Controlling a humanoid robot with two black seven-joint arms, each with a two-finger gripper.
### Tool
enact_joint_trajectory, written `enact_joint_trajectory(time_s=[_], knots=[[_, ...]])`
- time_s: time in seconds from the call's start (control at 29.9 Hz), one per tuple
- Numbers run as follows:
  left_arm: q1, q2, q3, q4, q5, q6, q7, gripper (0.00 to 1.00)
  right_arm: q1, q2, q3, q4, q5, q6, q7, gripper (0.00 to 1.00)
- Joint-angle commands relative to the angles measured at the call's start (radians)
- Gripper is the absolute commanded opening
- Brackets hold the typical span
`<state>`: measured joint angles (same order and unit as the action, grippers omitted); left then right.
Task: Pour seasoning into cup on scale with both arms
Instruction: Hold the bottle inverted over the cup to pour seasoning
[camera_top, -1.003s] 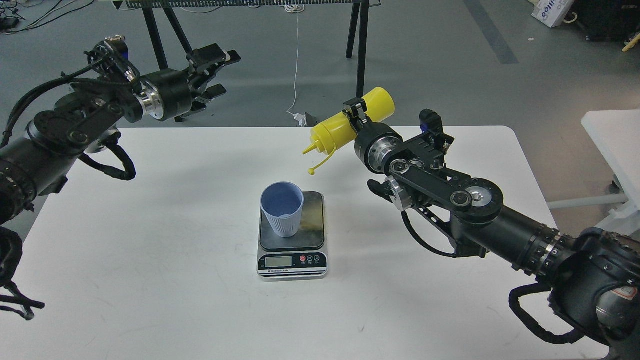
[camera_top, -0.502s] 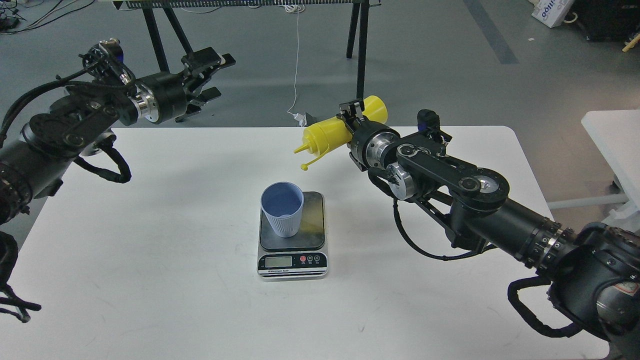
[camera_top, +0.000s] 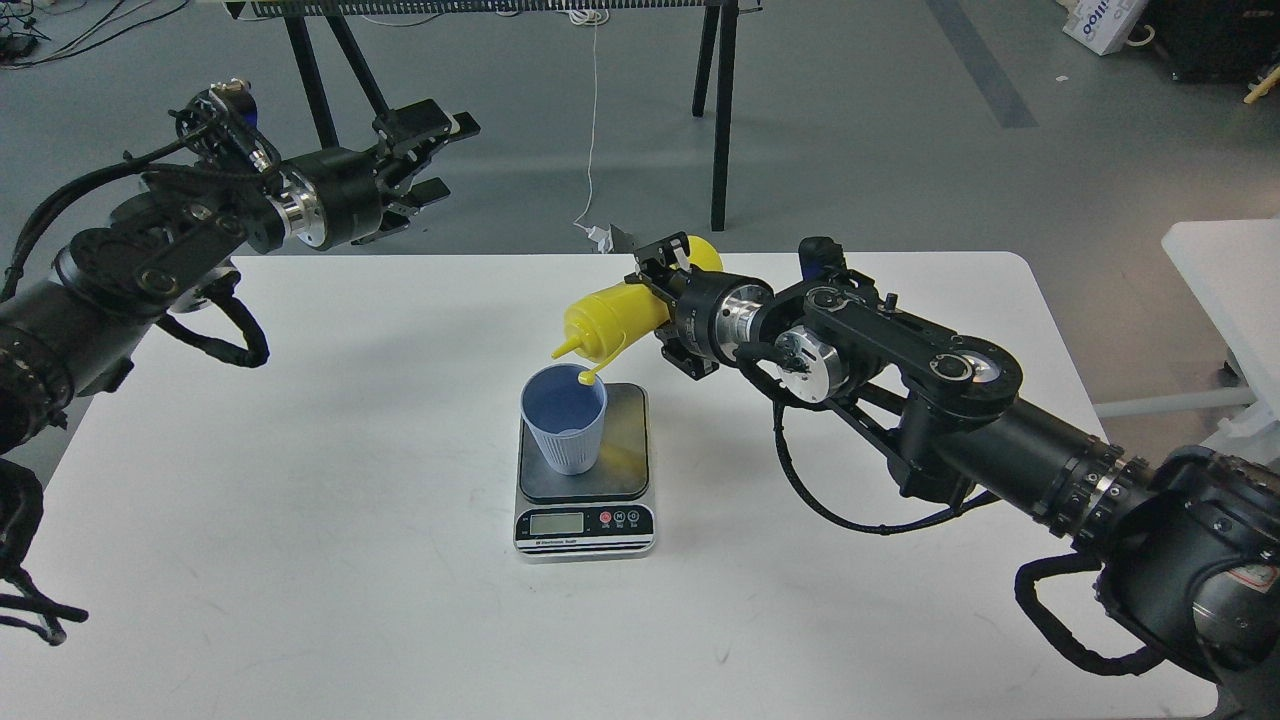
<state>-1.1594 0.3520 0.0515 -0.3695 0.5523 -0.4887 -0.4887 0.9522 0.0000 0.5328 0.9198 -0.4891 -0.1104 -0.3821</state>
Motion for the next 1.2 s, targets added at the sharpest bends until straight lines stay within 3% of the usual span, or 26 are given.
enact_joint_trajectory(time_s=[0.0,0.27,0.57,1.17], knots=[[0.003,-0.001,-0.001,0.000,0.000,0.000,0.000,0.99,0.026,0.000,-0.023,0.001,-0.009,0.001,-0.001,0.02],[0.003,0.004,-0.002,0.000,-0.002,0.000,0.000,0.99,0.109,0.000,-0.105,0.001,-0.005,0.017,-0.009,0.02],[0.003,0.002,-0.005,0.000,-0.003,0.000,0.000,0.99,0.132,0.000,-0.151,-0.004,-0.008,0.113,-0.080,0.02],[0.007,0.004,-0.005,0.000,-0.005,0.000,0.000,0.99,0.174,0.000,-0.175,-0.006,-0.137,0.109,-0.072,0.02]])
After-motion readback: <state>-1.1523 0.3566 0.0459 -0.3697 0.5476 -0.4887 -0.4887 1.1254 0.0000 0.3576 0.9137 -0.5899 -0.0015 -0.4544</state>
